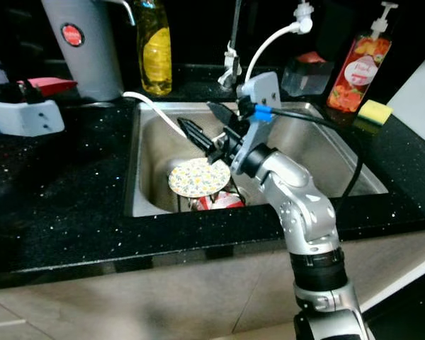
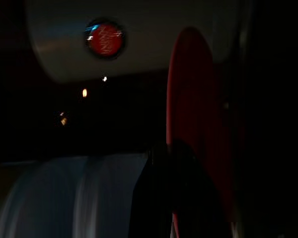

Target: Kitchen organization

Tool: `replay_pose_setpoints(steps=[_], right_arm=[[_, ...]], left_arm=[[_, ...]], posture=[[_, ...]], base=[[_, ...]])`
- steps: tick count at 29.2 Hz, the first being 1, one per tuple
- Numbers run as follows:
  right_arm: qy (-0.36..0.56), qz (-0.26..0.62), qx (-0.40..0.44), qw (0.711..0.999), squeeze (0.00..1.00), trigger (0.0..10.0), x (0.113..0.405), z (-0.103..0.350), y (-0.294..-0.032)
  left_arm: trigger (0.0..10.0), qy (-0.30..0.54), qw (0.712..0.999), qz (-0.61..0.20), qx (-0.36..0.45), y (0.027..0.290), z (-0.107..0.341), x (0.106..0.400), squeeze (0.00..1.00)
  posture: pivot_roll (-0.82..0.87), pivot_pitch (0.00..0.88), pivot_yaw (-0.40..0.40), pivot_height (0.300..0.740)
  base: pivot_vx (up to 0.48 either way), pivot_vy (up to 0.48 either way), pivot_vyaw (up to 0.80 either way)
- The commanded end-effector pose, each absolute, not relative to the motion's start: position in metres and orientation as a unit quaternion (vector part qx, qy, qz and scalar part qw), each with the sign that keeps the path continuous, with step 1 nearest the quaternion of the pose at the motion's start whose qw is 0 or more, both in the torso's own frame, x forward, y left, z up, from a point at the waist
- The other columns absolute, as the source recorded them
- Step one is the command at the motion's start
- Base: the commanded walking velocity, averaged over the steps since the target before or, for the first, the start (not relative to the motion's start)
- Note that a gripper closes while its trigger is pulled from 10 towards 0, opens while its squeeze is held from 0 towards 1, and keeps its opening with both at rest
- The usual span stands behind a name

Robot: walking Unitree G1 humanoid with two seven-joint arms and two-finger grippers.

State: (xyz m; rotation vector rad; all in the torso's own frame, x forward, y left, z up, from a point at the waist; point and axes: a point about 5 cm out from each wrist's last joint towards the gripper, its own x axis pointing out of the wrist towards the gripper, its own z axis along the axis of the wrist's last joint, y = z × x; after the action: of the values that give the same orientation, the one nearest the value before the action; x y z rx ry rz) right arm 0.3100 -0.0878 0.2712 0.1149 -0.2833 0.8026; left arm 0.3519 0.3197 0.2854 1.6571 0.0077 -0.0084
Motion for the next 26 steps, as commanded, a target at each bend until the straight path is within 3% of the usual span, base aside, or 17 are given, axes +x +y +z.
replay_pose_setpoints(steps=[1,3,6,8,15,26], right_arm=[[-0.135,0.387,0.062,0.91,0.0,10.0,0.311,0.272,-0.09],[-0.134,0.385,0.062,0.911,0.0,10.0,0.311,0.271,-0.091],[-0.133,0.385,0.062,0.911,0.0,10.0,0.311,0.271,-0.091],[-0.133,0.385,0.062,0.911,0.0,10.0,0.311,0.271,-0.091],[-0.131,0.389,0.062,0.91,0.0,10.0,0.311,0.272,-0.09],[-0.129,0.391,0.062,0.909,0.0,10.0,0.312,0.272,-0.09]], left_arm=[[10.0,-0.004,0.688,-0.04,0.725,0.306,0.278,0.356,0.0],[10.0,-0.006,0.708,-0.077,0.702,0.299,0.275,0.355,0.0],[10.0,-0.011,0.713,-0.089,0.696,0.295,0.276,0.354,0.0],[10.0,-0.032,0.724,-0.132,0.677,0.279,0.279,0.349,0.0],[10.0,-0.071,0.719,-0.18,0.667,0.249,0.288,0.34,0.0],[10.0,-0.057,0.706,-0.238,0.665,0.233,0.296,0.319,0.0]], posture=[[0.09,0.0,-0.07,0.74],[0.09,0.0,-0.07,0.74],[0.09,0.0,-0.072,0.74],[0.09,0.0,-0.073,0.74],[0.09,0.0,-0.08,0.74],[0.09,0.0,-0.089,0.74]], base=[[0.0,0.0,0.0],[0.0,0.0,0.0],[0.0,0.0,0.0],[0.0,0.0,0.0],[0.0,0.0,0.0],[0.0,0.0,0.0]])
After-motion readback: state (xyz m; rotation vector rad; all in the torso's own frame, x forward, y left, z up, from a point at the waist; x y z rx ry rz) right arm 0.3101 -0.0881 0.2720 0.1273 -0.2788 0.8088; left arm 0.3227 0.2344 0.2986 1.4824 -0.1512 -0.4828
